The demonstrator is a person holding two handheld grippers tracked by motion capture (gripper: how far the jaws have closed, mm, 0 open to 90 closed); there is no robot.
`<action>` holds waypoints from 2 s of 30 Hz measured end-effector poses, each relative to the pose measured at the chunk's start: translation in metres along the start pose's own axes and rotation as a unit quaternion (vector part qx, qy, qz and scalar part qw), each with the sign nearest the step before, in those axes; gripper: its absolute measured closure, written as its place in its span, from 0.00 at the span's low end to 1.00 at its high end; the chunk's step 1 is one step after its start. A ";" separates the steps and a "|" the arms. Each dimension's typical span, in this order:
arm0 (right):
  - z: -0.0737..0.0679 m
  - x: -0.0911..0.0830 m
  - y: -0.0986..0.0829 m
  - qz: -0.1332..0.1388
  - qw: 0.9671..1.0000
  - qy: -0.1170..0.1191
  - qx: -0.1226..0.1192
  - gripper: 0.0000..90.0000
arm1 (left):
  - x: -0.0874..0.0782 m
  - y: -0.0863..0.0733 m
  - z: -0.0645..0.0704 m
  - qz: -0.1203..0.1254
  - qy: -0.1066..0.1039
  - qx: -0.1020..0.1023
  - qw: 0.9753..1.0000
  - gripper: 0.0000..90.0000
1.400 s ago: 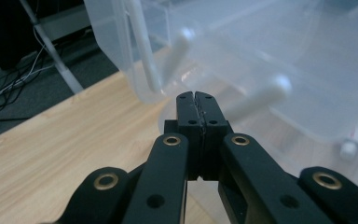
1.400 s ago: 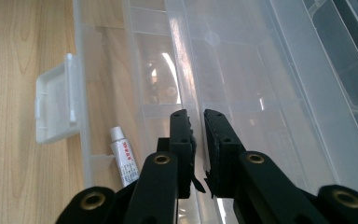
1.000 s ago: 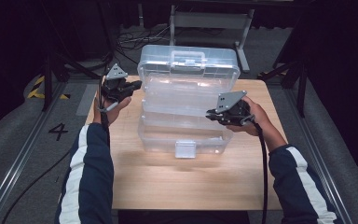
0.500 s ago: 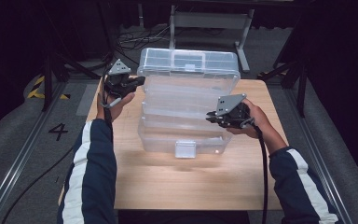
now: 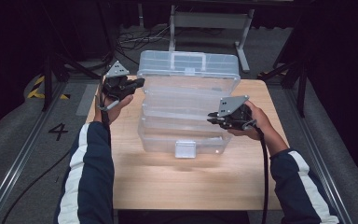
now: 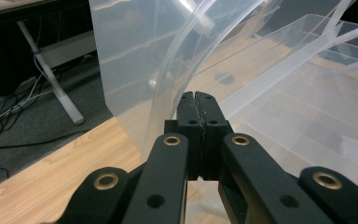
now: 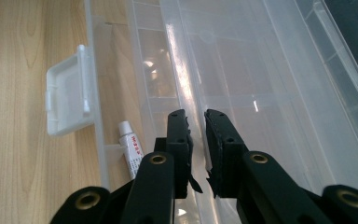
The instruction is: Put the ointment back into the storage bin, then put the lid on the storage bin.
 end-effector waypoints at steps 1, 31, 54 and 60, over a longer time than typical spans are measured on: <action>0.000 -0.001 0.000 0.001 1.000 -0.001 0.000 0.90 | -0.001 0.000 0.000 0.001 -0.001 0.001 1.000 1.00; -0.011 -0.006 -0.011 0.017 1.000 0.001 0.007 0.92 | -0.035 -0.015 0.021 0.014 -0.035 0.029 0.999 1.00; -0.016 -0.010 -0.019 0.026 1.000 -0.004 0.017 0.92 | -0.045 -0.018 0.033 0.004 -0.051 0.042 0.998 1.00; -0.017 -0.014 -0.024 0.025 0.999 -0.008 0.021 0.93 | -0.050 -0.020 0.039 -0.007 -0.053 0.050 0.997 1.00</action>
Point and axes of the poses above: each handheld gripper's, and its own axes: x roughly forward along the jaws, y roughly out of its top, z roughly to its right, the point moved 9 cm from there along x, roughly forward along the jaws, and after that the axes turned 5 degrees about y, right-handed, at the moved point
